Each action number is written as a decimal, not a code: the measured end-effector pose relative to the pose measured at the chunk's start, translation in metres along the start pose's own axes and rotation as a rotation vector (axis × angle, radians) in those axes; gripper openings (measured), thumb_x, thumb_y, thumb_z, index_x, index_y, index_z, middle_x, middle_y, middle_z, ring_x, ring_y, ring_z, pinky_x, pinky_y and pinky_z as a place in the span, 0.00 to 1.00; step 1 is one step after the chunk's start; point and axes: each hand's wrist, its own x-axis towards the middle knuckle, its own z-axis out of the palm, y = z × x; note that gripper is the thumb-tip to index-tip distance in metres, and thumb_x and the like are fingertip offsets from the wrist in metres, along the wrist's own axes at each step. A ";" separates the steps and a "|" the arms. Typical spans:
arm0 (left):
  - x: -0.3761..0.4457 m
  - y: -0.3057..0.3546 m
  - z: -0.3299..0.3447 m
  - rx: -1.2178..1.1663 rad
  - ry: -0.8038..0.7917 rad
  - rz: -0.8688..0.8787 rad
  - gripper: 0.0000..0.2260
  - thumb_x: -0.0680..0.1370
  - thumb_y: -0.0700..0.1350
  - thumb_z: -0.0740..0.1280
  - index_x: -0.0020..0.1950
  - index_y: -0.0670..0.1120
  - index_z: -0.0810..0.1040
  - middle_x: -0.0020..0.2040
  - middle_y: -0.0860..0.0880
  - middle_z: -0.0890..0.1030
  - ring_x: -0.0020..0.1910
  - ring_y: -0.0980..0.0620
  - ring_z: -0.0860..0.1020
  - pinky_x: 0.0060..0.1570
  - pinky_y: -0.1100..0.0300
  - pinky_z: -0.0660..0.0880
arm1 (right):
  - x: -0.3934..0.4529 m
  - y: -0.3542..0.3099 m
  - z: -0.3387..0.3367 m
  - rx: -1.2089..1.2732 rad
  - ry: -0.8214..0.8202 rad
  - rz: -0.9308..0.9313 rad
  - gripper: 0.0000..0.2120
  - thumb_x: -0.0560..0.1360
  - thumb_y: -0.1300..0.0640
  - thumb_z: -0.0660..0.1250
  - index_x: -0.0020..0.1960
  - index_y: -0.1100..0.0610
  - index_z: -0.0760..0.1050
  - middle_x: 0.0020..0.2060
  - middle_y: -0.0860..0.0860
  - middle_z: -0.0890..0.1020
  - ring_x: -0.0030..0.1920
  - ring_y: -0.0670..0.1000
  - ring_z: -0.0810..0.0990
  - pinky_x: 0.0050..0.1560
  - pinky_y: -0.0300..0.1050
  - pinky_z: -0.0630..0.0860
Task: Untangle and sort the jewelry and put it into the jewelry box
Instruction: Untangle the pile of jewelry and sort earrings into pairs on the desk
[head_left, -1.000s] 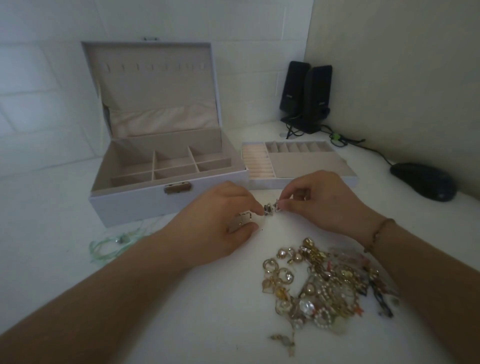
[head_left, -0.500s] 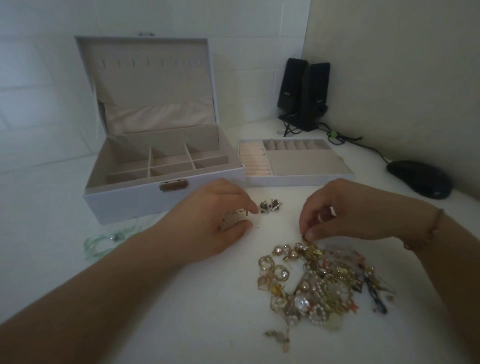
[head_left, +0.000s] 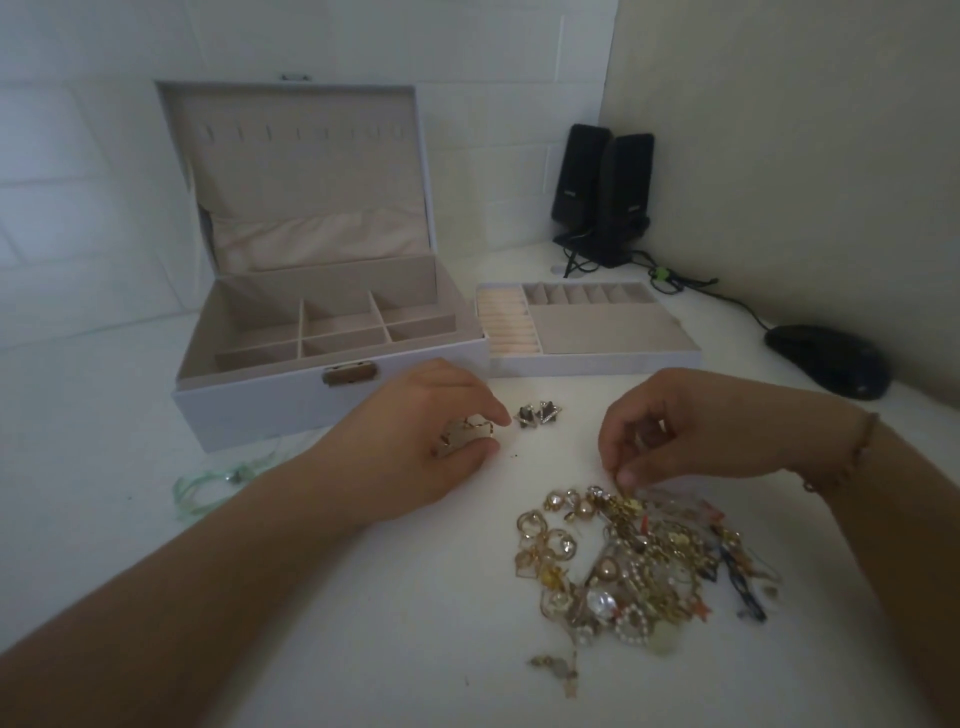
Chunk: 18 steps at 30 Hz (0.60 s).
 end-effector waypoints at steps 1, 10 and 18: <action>0.000 0.000 0.000 -0.002 0.005 -0.001 0.12 0.74 0.51 0.67 0.53 0.48 0.83 0.50 0.55 0.82 0.53 0.58 0.75 0.58 0.71 0.68 | -0.001 0.002 -0.001 -0.002 0.016 0.024 0.02 0.70 0.52 0.73 0.42 0.46 0.81 0.36 0.43 0.82 0.31 0.48 0.73 0.38 0.47 0.74; -0.001 -0.003 0.002 -0.006 0.027 -0.021 0.10 0.73 0.47 0.70 0.53 0.49 0.83 0.50 0.56 0.81 0.53 0.60 0.75 0.58 0.71 0.69 | 0.025 0.019 0.010 -0.110 0.505 0.108 0.06 0.71 0.53 0.72 0.38 0.43 0.79 0.34 0.44 0.81 0.32 0.40 0.76 0.35 0.31 0.69; -0.002 -0.005 0.000 -0.022 0.023 -0.029 0.11 0.75 0.52 0.67 0.54 0.51 0.83 0.51 0.57 0.81 0.54 0.59 0.76 0.58 0.63 0.73 | -0.016 -0.020 -0.006 -0.068 -0.010 0.045 0.06 0.68 0.43 0.72 0.40 0.44 0.81 0.31 0.46 0.80 0.30 0.46 0.74 0.38 0.49 0.76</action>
